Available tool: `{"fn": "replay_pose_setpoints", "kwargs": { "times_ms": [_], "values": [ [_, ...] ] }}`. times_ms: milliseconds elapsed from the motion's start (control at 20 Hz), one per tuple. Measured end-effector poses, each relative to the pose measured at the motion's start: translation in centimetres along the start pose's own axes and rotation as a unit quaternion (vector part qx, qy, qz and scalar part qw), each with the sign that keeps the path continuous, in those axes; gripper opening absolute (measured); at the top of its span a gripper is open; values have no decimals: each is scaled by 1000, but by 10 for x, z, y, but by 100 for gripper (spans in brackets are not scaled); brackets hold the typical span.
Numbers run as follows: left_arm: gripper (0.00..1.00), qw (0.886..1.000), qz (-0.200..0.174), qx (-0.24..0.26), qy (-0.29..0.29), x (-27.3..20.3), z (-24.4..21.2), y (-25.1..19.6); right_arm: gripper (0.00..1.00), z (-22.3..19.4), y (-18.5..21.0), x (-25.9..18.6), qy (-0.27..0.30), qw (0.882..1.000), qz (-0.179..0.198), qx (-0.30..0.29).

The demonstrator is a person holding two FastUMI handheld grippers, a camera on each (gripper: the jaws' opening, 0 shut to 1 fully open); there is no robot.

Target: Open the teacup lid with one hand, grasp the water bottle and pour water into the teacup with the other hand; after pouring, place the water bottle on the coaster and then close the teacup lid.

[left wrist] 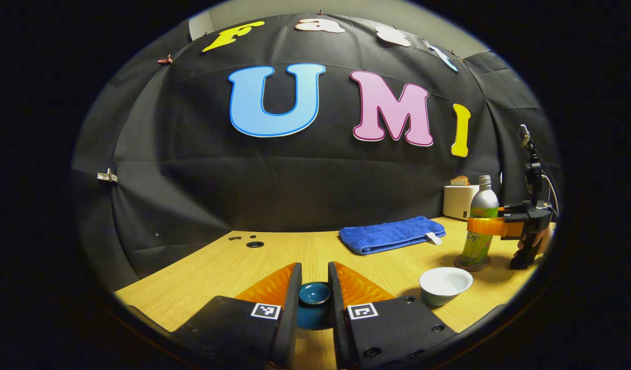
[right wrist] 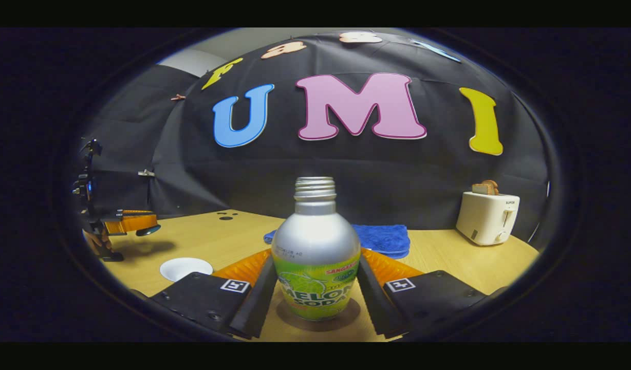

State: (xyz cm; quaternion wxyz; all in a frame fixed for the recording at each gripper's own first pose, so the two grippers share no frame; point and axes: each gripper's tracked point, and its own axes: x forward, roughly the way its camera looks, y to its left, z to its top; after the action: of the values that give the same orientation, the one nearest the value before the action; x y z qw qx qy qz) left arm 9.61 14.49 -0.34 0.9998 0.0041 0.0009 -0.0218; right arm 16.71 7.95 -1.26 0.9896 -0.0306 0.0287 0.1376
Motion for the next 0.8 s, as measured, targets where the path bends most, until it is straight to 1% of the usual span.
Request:
{"fn": "replay_pose_setpoints", "kwargs": {
  "times_ms": [50,100,150,250,350,400,450,500,550,600,700,750,800],
  "values": [
    [33,1000,0,0,0,0,0,0,81,-2,-2,-1,3,1000,-3,-7],
    [36,1000,0,0,0,-1,1,0,88,-6,-2,1,6,1000,-3,-9],
    [33,1000,1,0,-1,-1,1,0,99,-8,-3,-2,11,1000,-7,-10],
    [33,1000,1,0,0,0,0,0,98,-9,-5,-7,20,1000,-14,-14],
    [36,1000,1,0,0,-1,0,0,98,-8,-8,-15,21,999,-23,-17],
    [36,1000,1,-1,0,-1,0,1,98,-8,-9,-20,24,999,-27,-17],
    [33,1000,1,-1,0,-1,0,0,98,-8,-11,-27,26,999,-29,-15],
    [36,1000,1,-2,-1,-1,0,0,98,-10,-12,-33,30,999,-32,-14],
    [33,1000,2,-3,-1,-1,0,0,98,-15,-13,-39,37,999,-35,-14],
    [36,1000,2,-4,-1,-1,0,1,96,-15,-12,-49,39,999,-34,-16],
    [36,1000,1,-4,-1,-1,0,0,98,-19,-8,-65,41,999,-25,-22],
    [33,1000,1,-3,0,-2,0,0,98,-19,-5,-73,39,999,-21,-26],
    [36,1000,2,-3,-1,-2,0,1,98,-17,-2,-80,36,999,-15,-28]
  ]
}}
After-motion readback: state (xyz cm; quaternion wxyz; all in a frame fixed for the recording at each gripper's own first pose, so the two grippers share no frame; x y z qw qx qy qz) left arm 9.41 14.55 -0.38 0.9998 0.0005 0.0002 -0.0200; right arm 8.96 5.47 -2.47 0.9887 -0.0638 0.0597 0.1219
